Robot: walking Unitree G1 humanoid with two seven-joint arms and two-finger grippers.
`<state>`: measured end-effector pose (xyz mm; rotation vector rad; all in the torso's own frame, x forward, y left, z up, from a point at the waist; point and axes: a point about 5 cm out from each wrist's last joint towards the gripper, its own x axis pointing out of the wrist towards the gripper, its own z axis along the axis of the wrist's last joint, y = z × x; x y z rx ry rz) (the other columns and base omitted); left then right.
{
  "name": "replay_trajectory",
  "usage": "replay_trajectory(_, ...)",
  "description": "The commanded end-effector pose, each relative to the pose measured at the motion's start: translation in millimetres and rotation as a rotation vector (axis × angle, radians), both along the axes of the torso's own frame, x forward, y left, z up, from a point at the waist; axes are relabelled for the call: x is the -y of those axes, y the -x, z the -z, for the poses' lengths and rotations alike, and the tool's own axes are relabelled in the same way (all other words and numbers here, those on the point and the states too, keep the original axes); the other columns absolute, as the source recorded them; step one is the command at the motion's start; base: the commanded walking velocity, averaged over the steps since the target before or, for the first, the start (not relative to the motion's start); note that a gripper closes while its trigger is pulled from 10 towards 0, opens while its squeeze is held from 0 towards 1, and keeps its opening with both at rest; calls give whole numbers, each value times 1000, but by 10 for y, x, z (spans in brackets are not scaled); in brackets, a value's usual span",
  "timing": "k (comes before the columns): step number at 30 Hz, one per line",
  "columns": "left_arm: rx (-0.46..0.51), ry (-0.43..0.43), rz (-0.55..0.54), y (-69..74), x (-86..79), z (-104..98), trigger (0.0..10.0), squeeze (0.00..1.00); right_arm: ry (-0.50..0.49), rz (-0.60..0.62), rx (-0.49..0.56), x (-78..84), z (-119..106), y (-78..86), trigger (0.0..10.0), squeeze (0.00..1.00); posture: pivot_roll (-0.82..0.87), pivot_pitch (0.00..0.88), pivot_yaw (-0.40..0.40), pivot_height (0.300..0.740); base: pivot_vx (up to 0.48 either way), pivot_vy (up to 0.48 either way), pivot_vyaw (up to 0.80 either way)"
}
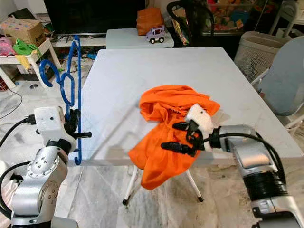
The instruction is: Hang hanger
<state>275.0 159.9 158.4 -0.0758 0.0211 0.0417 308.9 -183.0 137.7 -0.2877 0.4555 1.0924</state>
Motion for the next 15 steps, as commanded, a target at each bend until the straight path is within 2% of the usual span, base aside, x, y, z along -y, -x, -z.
replay_trajectory(1, -2, -7, 7, -24, 1, -12, 10000, 0, 52, -6, 43, -69, 17, 3, 10000, 0, -18, 0, 27, 740, 0, 0, 0)
replay_trajectory(3, -1, -8, 8, -27, 0, -13, 10000, 0, 85, 16, 78, -144, 84, 10, 10000, 0, -18, 0, 27, 740, 0, 0, 0)
replay_trajectory(4, 0, -8, 8, -29, 2, -15, 10000, 0, 111, 44, 120, -207, 126, -10, 3059, 0, -18, 0, 27, 740, 0, 0, 0)
replay_trajectory(5, 0, -8, 8, -29, 3, -15, 10000, 0, 116, 49, 128, -218, 131, -13, 0, 0, -18, 0, 27, 740, 0, 0, 0)
replay_trajectory(8, 2, -8, 9, -32, 4, -22, 10000, 0, 140, 65, 153, -307, 179, -17, 0, 0, -16, 0, 28, 740, 0, 0, 0)
replay_trajectory(10, 2, -8, 9, -36, 5, -23, 10000, 0, 143, 75, 146, -318, 191, -21, 0, 0, -17, 0, 29, 740, 0, 0, 0)
replay_trajectory(15, 4, -7, 10, -44, 6, -26, 10000, 0, 235, 65, 196, -309, 243, -24, 0, 0, -19, 0, 30, 740, 0, 0, 0)
